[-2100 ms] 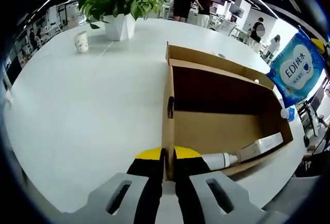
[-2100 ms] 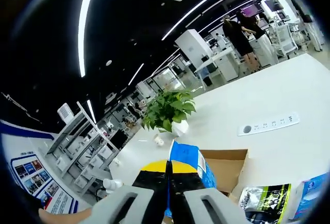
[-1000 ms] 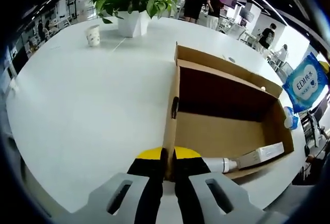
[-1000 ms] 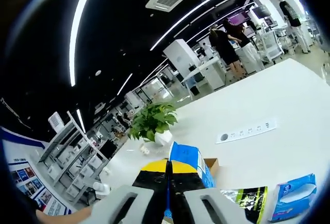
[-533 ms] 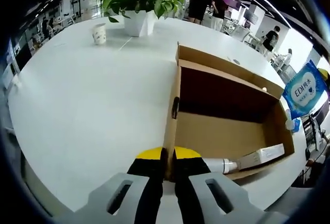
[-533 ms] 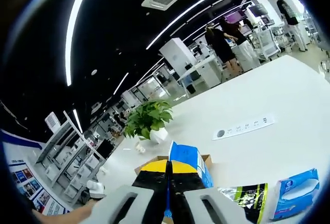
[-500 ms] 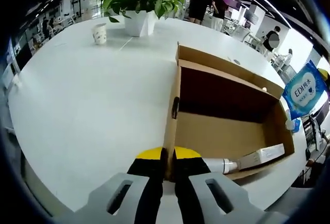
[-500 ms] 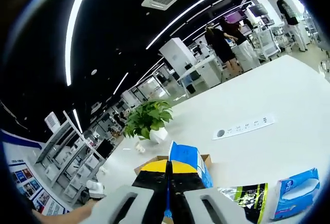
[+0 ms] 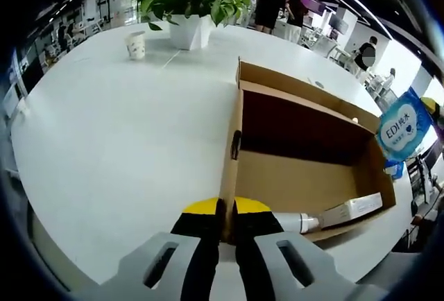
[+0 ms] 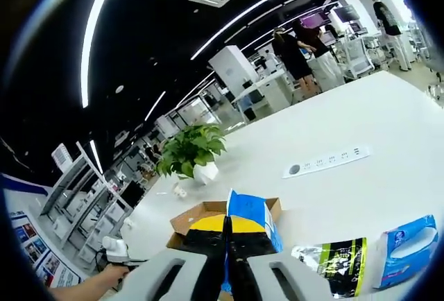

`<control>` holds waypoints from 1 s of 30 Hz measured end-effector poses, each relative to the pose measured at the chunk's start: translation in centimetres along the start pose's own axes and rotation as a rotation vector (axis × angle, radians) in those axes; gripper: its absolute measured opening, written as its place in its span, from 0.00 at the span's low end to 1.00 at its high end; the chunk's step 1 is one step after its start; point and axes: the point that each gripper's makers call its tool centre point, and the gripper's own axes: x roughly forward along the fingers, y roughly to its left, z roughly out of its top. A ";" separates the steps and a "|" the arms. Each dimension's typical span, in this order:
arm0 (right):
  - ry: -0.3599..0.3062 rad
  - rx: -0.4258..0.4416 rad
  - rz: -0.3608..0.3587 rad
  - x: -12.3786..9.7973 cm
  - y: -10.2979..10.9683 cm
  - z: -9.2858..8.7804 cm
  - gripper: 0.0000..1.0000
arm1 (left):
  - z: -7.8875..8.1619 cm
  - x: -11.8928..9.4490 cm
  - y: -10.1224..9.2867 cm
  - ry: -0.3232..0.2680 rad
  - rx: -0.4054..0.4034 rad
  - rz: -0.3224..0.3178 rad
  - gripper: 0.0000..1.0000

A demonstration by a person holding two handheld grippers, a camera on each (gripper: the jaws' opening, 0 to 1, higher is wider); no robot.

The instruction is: Operate the shoe box by opening the lid, removing the specified soft item, and placing it in the target area until the item is outside and the box remains undamaged.

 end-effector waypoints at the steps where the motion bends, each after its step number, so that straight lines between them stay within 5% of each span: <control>1: 0.001 0.002 -0.007 0.2 -0.1 -0.3 0.00 | 0.0 0.0 0.0 0.000 -0.001 -0.001 0.03; 30: -0.020 0.083 -0.129 1.5 -2.7 -3.2 0.00 | 0.3 0.7 0.8 -0.006 -0.018 -0.016 0.04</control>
